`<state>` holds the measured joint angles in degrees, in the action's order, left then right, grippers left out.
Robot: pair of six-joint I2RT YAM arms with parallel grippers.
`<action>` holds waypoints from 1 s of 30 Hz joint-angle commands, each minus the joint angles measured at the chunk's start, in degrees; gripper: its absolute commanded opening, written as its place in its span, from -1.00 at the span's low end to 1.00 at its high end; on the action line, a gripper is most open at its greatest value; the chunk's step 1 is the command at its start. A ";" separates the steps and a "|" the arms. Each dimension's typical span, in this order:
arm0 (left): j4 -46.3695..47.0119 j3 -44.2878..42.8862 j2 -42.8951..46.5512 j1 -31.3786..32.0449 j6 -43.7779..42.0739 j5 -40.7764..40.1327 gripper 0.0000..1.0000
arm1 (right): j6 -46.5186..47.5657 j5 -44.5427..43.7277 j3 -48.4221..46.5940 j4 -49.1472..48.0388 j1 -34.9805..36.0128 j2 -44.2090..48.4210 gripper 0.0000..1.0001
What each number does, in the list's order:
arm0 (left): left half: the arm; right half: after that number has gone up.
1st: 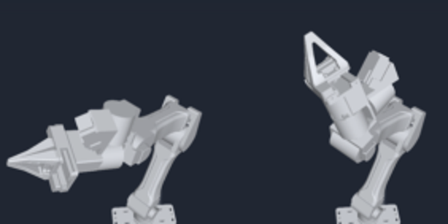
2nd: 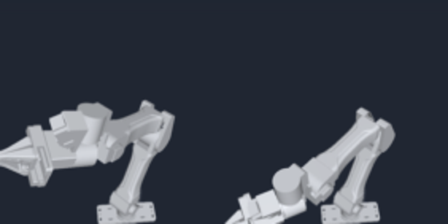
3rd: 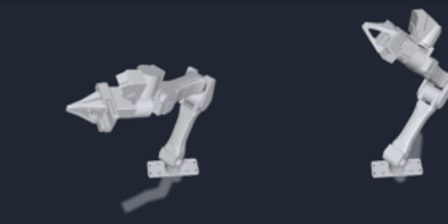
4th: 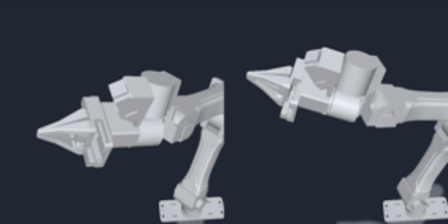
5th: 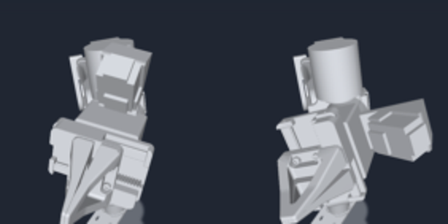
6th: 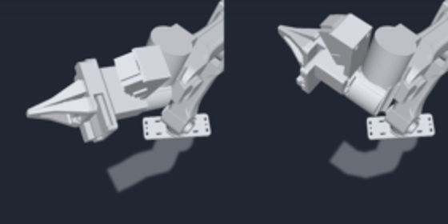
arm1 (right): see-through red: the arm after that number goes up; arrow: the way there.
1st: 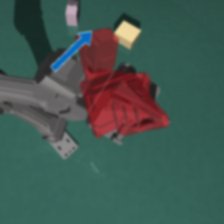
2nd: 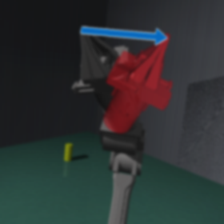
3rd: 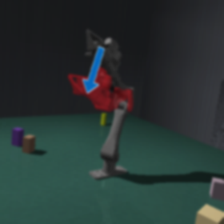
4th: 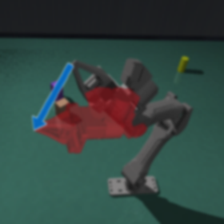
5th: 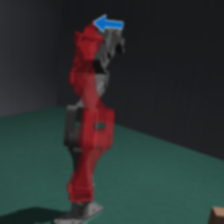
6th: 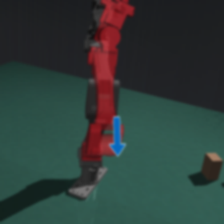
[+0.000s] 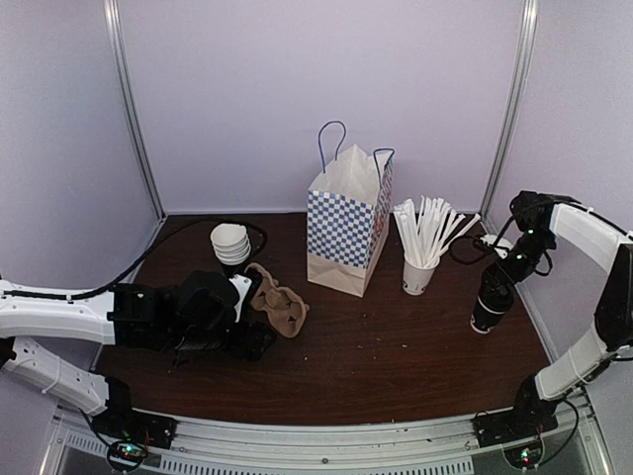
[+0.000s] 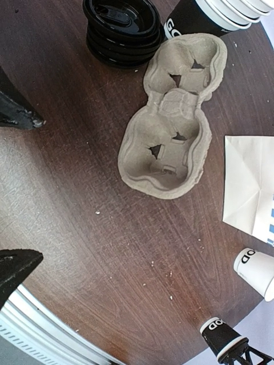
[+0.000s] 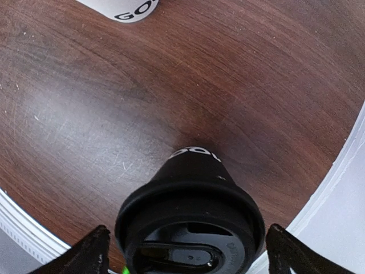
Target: Pack the takeout coffee
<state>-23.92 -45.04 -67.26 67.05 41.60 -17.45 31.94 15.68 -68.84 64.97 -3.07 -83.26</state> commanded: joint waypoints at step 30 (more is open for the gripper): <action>-8.36 1.35 12.84 -1.59 2.47 -3.44 0.44 | -1.50 -1.79 -42.01 -5.07 39.15 -11.82 0.48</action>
<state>-30.94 -44.03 -54.41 65.71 42.98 -19.99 29.19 17.98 -105.38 63.48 32.60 -91.59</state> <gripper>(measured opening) 0.725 0.745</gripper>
